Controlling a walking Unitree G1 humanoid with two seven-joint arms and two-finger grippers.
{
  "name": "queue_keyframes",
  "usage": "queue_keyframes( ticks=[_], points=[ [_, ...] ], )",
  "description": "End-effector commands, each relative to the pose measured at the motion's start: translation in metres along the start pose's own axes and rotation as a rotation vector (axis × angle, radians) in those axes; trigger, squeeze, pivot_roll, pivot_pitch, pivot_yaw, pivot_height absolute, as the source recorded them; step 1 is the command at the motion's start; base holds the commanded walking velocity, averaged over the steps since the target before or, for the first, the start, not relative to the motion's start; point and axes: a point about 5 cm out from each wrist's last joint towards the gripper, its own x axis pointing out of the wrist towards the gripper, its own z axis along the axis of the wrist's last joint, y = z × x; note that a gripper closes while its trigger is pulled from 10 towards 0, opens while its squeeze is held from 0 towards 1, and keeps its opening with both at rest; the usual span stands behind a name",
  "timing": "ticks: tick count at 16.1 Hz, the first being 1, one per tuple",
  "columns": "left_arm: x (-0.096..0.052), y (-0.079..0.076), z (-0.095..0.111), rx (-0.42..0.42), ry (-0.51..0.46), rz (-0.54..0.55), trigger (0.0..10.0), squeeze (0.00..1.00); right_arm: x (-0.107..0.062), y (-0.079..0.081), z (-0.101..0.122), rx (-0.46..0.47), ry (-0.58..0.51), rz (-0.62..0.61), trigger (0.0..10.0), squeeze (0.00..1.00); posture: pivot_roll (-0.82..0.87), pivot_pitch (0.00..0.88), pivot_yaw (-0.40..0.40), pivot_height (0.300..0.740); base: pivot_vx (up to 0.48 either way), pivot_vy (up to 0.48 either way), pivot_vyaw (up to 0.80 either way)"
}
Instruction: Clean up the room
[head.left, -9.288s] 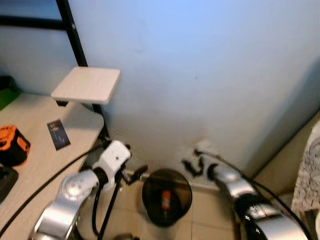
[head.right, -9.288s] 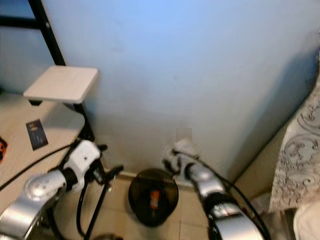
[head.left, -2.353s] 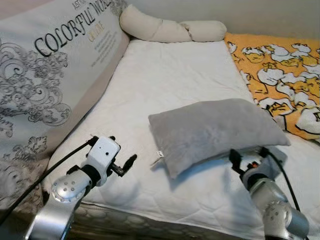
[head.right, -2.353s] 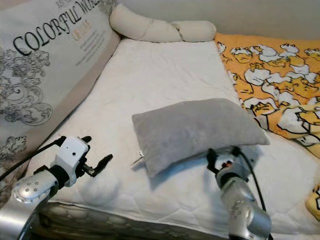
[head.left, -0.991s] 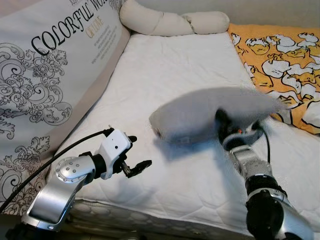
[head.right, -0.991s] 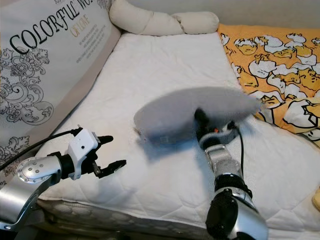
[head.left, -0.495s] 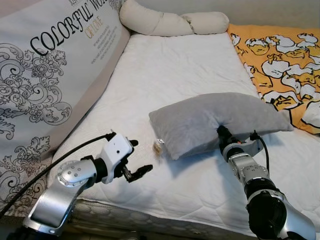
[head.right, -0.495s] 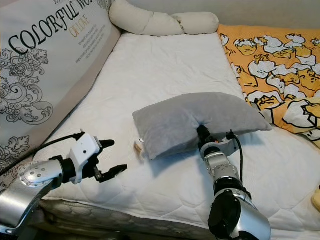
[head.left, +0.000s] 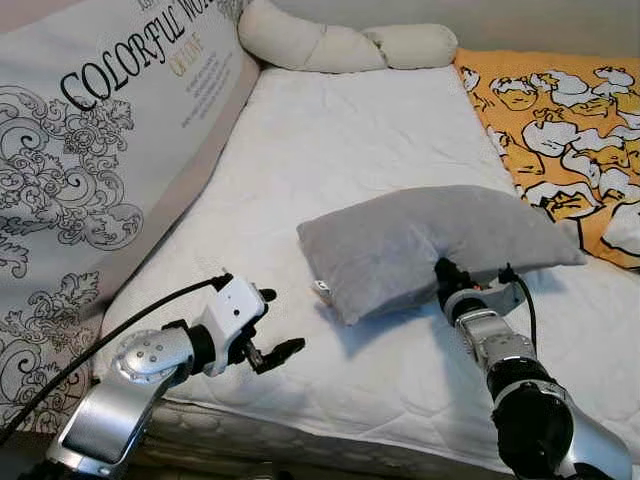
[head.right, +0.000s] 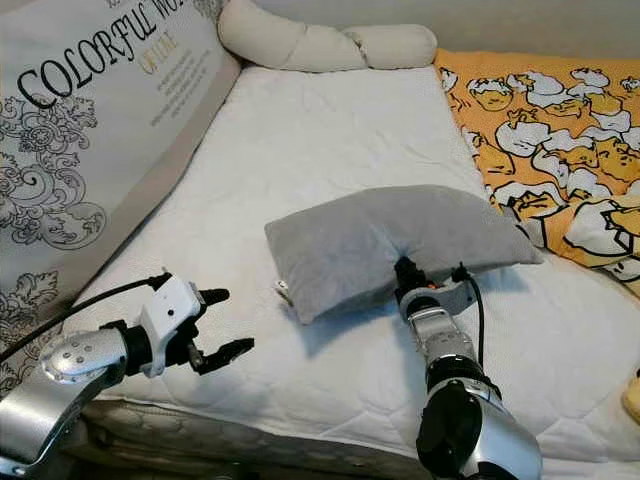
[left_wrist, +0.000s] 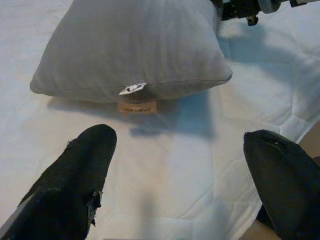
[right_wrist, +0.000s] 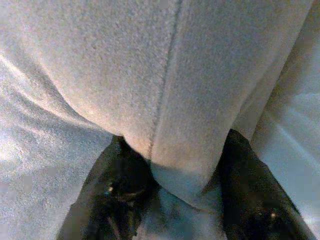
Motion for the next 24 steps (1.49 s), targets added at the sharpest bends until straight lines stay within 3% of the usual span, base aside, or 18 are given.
queue_keyframes(
  ticks=[1,11,16,17,21,24],
  points=[
    [0.0,-0.003,-0.003,0.004,0.011,-0.015,10.0,0.0,0.001,0.002,0.0,-0.015,0.007,-0.009,0.0,0.0,0.07,0.0,0.044,0.74,0.0,0.0,0.0],
    [0.0,-0.01,-0.007,-0.022,0.009,-0.02,10.0,0.0,0.004,0.011,0.006,-0.05,-0.007,0.011,0.0,0.0,0.06,0.0,0.052,0.74,0.0,0.0,0.0],
    [-0.006,0.002,-0.008,-0.02,-0.001,0.094,10.0,0.0,0.01,0.038,0.013,-0.143,-0.011,0.067,0.0,0.0,0.05,0.0,0.06,0.74,0.0,0.0,0.0],
    [-0.01,0.013,-0.007,-0.029,-0.013,0.198,10.0,0.0,0.013,0.056,0.017,-0.203,-0.018,0.107,0.0,0.0,0.06,0.0,0.051,0.74,0.0,0.0,0.0],
    [-0.023,0.041,-0.002,-0.061,-0.065,0.433,10.0,0.0,0.017,0.107,0.024,-0.286,-0.023,0.259,0.0,0.0,0.09,0.0,0.032,0.74,0.0,0.0,0.0],
    [-0.041,0.071,0.001,-0.076,-0.094,0.696,10.0,0.0,0.012,0.167,0.015,-0.443,0.065,0.518,0.0,0.0,0.09,0.0,0.031,0.74,0.0,0.0,0.0]
  ],
)
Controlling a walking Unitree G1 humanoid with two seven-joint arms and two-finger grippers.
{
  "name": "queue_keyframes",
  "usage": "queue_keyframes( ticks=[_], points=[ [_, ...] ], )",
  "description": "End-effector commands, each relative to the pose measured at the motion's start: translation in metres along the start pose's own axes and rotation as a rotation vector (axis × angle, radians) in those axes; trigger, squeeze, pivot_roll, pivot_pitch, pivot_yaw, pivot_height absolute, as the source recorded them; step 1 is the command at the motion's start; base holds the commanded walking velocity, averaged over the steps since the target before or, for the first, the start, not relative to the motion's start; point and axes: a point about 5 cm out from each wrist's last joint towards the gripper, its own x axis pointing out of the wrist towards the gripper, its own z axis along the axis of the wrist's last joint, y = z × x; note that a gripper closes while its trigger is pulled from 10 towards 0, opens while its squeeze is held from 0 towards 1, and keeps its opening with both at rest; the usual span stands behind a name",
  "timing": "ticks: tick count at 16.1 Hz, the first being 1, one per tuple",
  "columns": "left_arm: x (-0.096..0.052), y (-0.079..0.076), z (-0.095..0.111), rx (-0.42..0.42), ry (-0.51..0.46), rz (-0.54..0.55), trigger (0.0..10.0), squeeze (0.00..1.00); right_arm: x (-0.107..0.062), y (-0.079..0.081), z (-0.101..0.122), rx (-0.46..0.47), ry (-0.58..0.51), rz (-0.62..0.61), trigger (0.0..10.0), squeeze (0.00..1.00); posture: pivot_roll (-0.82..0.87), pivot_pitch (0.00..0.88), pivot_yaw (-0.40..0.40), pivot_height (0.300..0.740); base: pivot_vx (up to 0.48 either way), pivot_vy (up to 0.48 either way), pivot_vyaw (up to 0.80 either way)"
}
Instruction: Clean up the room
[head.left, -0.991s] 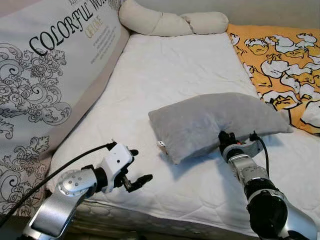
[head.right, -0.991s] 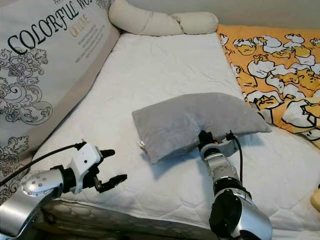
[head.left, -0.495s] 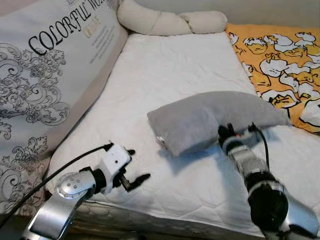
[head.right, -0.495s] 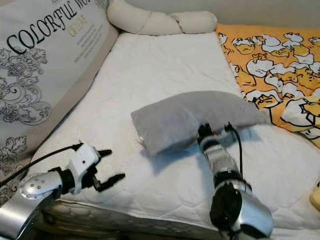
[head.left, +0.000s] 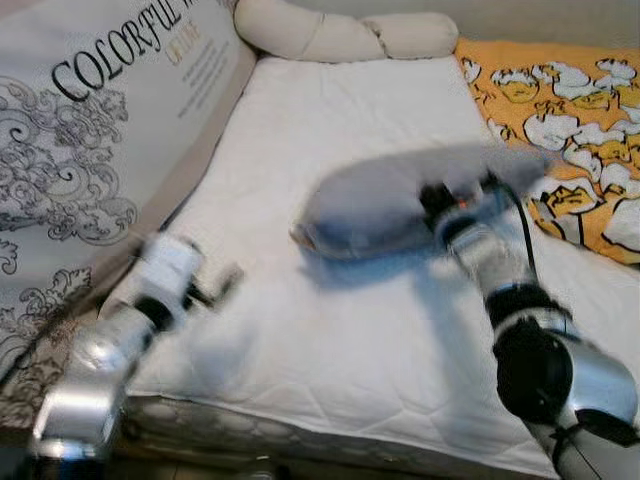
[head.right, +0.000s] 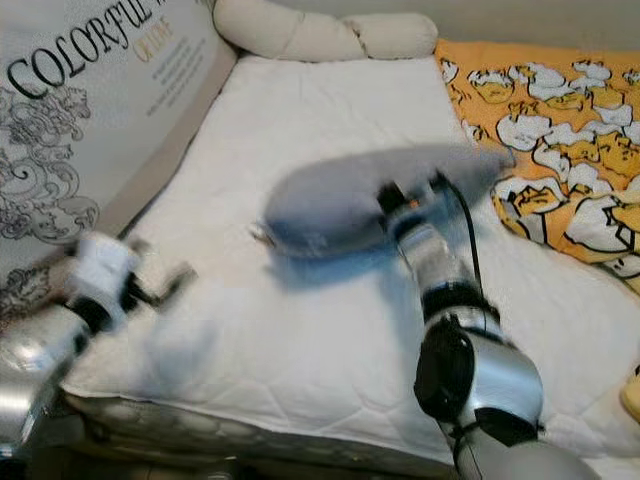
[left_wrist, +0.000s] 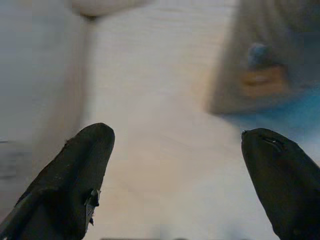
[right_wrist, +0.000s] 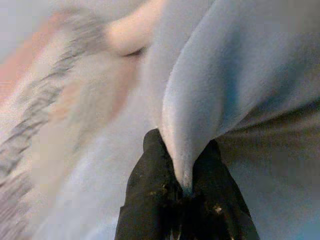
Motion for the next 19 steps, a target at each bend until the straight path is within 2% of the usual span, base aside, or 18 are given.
queue_keyframes(
  ticks=[1,3,4,5,6,7,8,9,10,11,12,13,14,15,16,17,19],
  points=[
    [-0.001,0.013,0.002,0.001,-0.011,0.095,10.0,0.0,0.01,0.044,0.017,-0.05,-0.004,0.203,0.0,0.0,0.09,0.0,0.032,0.74,0.0,0.0,0.0],
    [-0.001,0.028,0.005,-0.005,-0.016,0.189,10.0,0.0,0.004,0.077,0.037,0.044,0.02,0.435,0.0,0.0,0.09,0.0,0.037,0.74,0.0,0.0,0.0],
    [-0.003,0.035,0.003,-0.006,-0.01,0.23,10.0,0.0,-0.008,0.087,0.052,0.117,0.032,0.555,0.0,0.0,0.09,0.0,0.041,0.74,0.0,0.0,0.0],
    [-0.003,0.038,0.002,-0.007,-0.006,0.246,10.0,0.0,-0.014,0.086,0.057,0.148,0.04,0.591,0.0,0.0,0.08,0.0,0.045,0.74,0.0,0.0,0.0],
    [-0.005,0.048,0.003,-0.011,-0.009,0.3,10.0,0.0,-0.026,0.059,0.048,0.126,0.151,0.559,0.0,0.0,0.08,0.0,0.05,0.74,0.0,0.0,0.0],
    [-0.005,0.052,0.003,-0.013,-0.012,0.321,10.0,0.0,-0.03,0.047,0.04,0.104,0.203,0.525,0.0,0.0,0.08,0.0,0.051,0.74,0.0,0.0,0.0],
    [-0.005,0.058,0.004,-0.016,-0.019,0.353,10.0,0.0,-0.033,0.025,0.026,0.071,0.266,0.443,0.0,0.0,0.07,0.0,0.057,0.74,0.0,0.0,0.0],
    [-0.006,0.062,0.005,-0.017,-0.023,0.372,10.0,0.0,-0.035,0.012,0.018,0.05,0.305,0.392,0.0,0.0,0.07,0.0,0.057,0.74,0.0,0.0,0.0],
    [-0.008,0.075,0.007,-0.054,-0.041,0.441,10.0,0.0,-0.045,-0.031,-0.008,0.019,0.386,0.198,0.0,0.0,0.06,0.0,0.069,0.74,0.0,0.0,0.0],
    [-0.008,0.075,0.007,-0.054,-0.041,0.441,10.0,0.0,-0.045,-0.031,-0.008,0.019,0.386,0.198,0.0,0.0,0.06,0.0,0.069,0.74,0.0,0.0,0.0],
    [0.0,0.073,0.007,-0.099,-0.036,0.405,10.0,0.0,-0.06,-0.069,-0.034,-0.016,0.447,0.015,0.0,0.0,0.05,0.0,0.074,0.74,0.0,0.0,0.0],
    [0.015,0.056,0.004,-0.089,-0.004,0.27,10.0,0.1,-0.072,-0.09,-0.047,-0.054,0.476,-0.099,0.0,0.0,0.06,0.0,0.067,0.74,0.0,0.0,0.0],
    [0.025,0.044,0.002,-0.067,0.016,0.193,10.0,1.0,-0.076,-0.098,-0.051,-0.09,0.491,-0.14,0.0,0.0,0.06,0.0,0.06,0.74,0.0,0.0,0.0],
    [0.047,0.018,0.0,-0.099,0.032,0.023,10.0,1.0,-0.082,-0.107,-0.055,-0.152,0.521,-0.175,0.0,0.0,0.07,0.0,0.053,0.74,0.0,0.0,0.0],
    [0.062,0.005,0.001,-0.076,0.042,-0.046,10.0,1.0,-0.083,-0.108,-0.056,-0.175,0.534,-0.174,0.0,0.0,0.06,0.0,0.055,0.74,0.0,0.0,0.0],
    [0.076,-0.006,-0.001,-0.086,0.073,-0.096,10.0,1.0,-0.084,-0.109,-0.055,-0.19,0.539,-0.169,0.0,0.0,0.05,0.0,0.061,0.74,0.0,0.0,0.0],
    [0.093,-0.022,-0.007,-0.14,0.128,-0.141,10.0,1.0,-0.085,-0.112,-0.053,-0.229,0.535,-0.174,0.0,0.0,0.01,0.0,0.086,0.74,0.0,0.0,0.0]
  ],
)
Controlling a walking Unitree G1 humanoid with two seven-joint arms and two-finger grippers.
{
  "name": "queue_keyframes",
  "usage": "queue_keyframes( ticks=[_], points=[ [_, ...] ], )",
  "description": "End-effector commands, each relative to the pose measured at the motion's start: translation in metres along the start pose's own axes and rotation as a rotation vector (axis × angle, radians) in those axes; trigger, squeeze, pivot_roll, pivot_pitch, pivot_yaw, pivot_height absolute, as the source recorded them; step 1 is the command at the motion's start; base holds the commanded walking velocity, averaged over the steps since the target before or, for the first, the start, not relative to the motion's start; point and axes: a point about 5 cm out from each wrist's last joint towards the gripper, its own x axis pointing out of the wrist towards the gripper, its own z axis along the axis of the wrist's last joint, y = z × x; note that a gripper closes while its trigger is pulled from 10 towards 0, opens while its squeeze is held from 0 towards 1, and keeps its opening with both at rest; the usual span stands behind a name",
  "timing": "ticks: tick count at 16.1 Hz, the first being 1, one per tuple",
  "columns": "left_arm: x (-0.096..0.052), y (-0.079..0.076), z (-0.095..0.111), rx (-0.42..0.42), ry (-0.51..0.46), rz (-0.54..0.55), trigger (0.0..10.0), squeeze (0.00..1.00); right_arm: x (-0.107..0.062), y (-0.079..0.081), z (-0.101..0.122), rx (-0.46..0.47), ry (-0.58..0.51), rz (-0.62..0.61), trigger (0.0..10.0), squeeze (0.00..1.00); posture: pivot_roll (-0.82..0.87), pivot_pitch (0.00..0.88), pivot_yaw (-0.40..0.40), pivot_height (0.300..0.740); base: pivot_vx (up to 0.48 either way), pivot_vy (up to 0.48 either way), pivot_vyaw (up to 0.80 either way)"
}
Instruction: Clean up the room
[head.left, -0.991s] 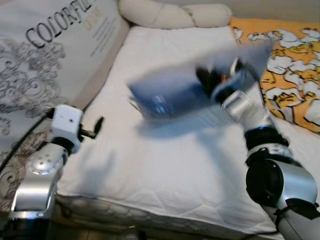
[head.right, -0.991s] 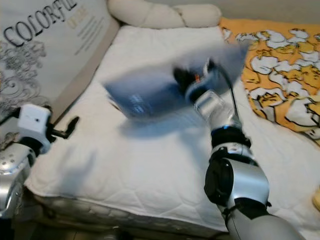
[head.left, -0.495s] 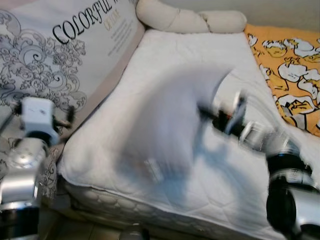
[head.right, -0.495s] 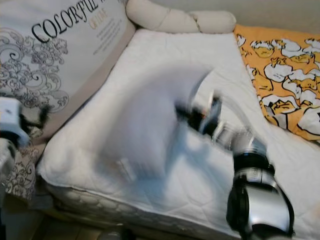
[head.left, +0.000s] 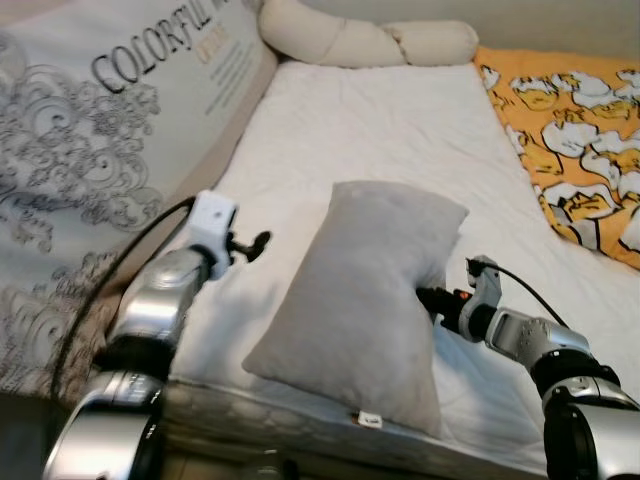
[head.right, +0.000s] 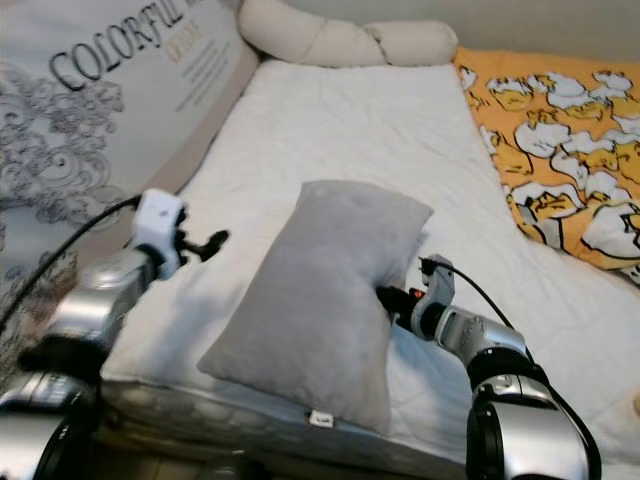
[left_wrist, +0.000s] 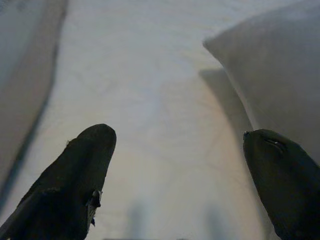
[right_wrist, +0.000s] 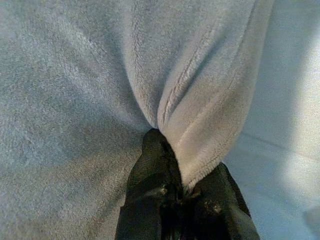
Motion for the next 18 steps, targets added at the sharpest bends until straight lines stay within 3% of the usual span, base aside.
queue_keyframes(
  ticks=[1,3,7,8,9,10,12,14,15,18],
  points=[
    [0.003,-0.001,-0.012,-0.051,0.04,0.013,10.0,1.0,-0.002,-0.004,0.001,-0.041,0.009,-0.031,0.0,0.0,-0.01,0.0,0.095,0.74,0.0,0.0,0.0],
    [0.011,-0.013,-0.024,-0.166,0.112,-0.044,10.0,1.0,-0.004,-0.008,0.001,-0.07,0.005,-0.048,0.0,0.0,-0.03,0.0,0.107,0.74,0.0,0.0,0.0],
    [0.013,-0.043,-0.05,-0.384,0.224,-0.2,10.0,1.0,-0.003,-0.002,0.002,-0.05,-0.001,0.041,0.0,0.0,-0.05,0.0,0.097,0.74,0.0,0.0,0.0],
    [0.014,-0.047,-0.05,-0.423,0.216,-0.22,10.0,1.0,-0.003,-0.001,0.001,-0.052,0.001,0.047,0.0,0.0,-0.04,0.0,0.093,0.74,0.0,0.0,0.0],
    [0.017,-0.068,-0.048,-0.563,0.185,-0.343,10.0,1.0,-0.002,0.0,-0.004,-0.054,0.023,0.062,0.0,0.0,-0.03,0.0,0.061,0.74,0.0,0.0,0.0],
    [0.017,-0.084,-0.046,-0.637,0.176,-0.45,10.0,1.0,-0.002,0.0,-0.007,-0.06,0.044,0.07,0.0,0.0,-0.03,0.0,0.045,0.74,0.0,0.0,0.0],
    [0.017,-0.095,-0.041,-0.741,0.145,-0.543,10.0,1.0,0.001,0.004,-0.005,-0.075,0.051,0.085,0.0,0.0,-0.03,0.0,0.036,0.74,0.0,0.0,0.0],
    [0.016,-0.101,-0.038,-0.806,0.118,-0.605,10.0,1.0,0.004,0.012,0.002,-0.072,0.03,0.117,0.0,0.0,-0.03,0.0,0.034,0.74,0.0,0.0,0.0],
    [0.016,-0.103,-0.031,-0.893,0.047,-0.657,10.0,1.0,0.007,0.022,0.009,-0.079,0.007,0.165,0.0,0.0,-0.03,0.0,0.033,0.74,0.0,0.0,0.0],
    [0.017,-0.096,-0.019,-1.022,-0.07,-0.647,10.0,1.0,0.01,0.03,0.013,-0.079,-0.012,0.221,0.0,0.0,-0.02,0.0,0.03,0.74,0.0,0.0,0.0]
  ],
)
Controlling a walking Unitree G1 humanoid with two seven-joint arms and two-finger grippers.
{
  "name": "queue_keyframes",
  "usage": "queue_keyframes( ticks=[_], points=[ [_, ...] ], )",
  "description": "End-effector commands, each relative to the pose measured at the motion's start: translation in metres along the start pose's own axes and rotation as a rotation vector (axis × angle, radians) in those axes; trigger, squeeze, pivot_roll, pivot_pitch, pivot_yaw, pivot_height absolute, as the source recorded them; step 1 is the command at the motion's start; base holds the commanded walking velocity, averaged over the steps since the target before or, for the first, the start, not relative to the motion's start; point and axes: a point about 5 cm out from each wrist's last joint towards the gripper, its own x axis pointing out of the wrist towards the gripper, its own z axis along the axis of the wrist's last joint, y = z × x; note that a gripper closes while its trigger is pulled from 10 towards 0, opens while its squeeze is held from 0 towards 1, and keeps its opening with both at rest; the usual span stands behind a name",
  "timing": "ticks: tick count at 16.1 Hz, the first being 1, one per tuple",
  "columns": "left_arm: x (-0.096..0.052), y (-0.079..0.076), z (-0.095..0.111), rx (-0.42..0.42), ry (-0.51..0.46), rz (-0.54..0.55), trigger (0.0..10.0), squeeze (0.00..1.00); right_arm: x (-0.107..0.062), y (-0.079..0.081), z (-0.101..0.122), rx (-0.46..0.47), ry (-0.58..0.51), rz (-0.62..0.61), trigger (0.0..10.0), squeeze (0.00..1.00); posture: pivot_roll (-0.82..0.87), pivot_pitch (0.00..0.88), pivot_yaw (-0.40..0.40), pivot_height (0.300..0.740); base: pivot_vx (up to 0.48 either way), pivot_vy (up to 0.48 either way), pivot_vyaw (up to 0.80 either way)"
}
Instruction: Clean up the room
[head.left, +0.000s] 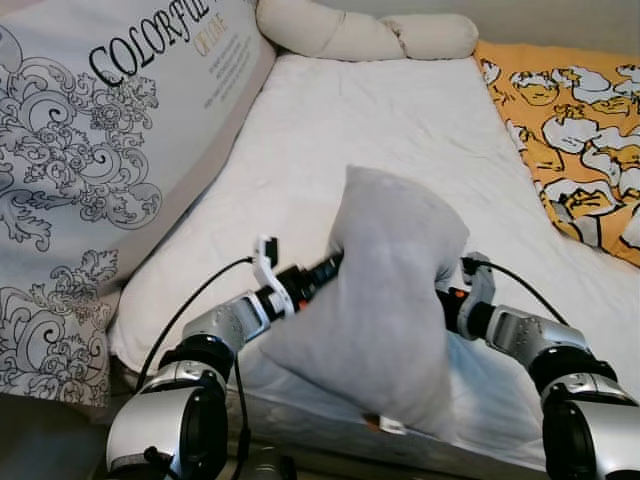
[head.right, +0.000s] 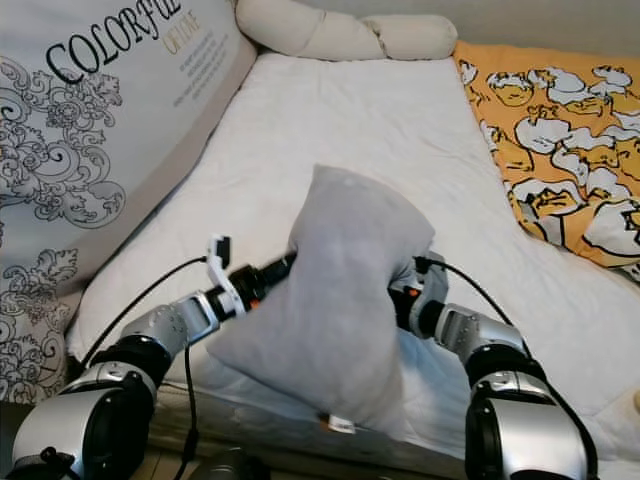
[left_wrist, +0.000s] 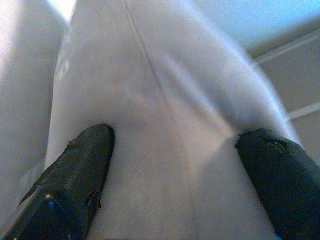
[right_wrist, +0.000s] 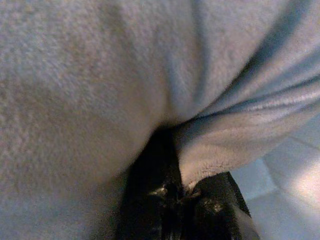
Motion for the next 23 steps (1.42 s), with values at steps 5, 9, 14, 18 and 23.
queue_keyframes(
  ticks=[5,9,14,18,23],
  points=[
    [0.005,-0.01,0.011,-0.058,-0.072,-0.056,10.0,1.0,0.01,0.018,0.012,-0.01,-0.049,0.104,0.0,0.0,-0.01,0.0,0.033,0.74,0.0,0.0,0.0],
    [0.005,-0.009,-0.008,0.043,0.096,-0.06,10.0,0.86,0.011,0.024,0.018,-0.021,-0.077,0.135,0.0,0.0,-0.01,0.0,0.031,0.74,0.0,0.0,0.0],
    [0.006,-0.016,-0.001,0.175,0.135,-0.025,0.0,0.0,0.015,0.053,0.043,-0.096,-0.22,0.24,0.0,0.0,-0.01,0.0,0.043,0.74,0.0,0.0,0.0],
    [0.012,-0.041,0.02,0.197,0.026,-0.108,0.0,0.0,0.02,0.078,0.047,-0.166,-0.298,0.281,0.0,0.0,0.0,0.0,0.056,0.74,0.0,0.0,0.0],
    [0.013,-0.073,0.024,0.264,-0.051,-0.198,0.0,0.0,0.022,0.091,0.044,-0.205,-0.357,0.259,0.0,0.0,0.01,0.0,0.057,0.74,0.0,0.0,0.0]
  ],
)
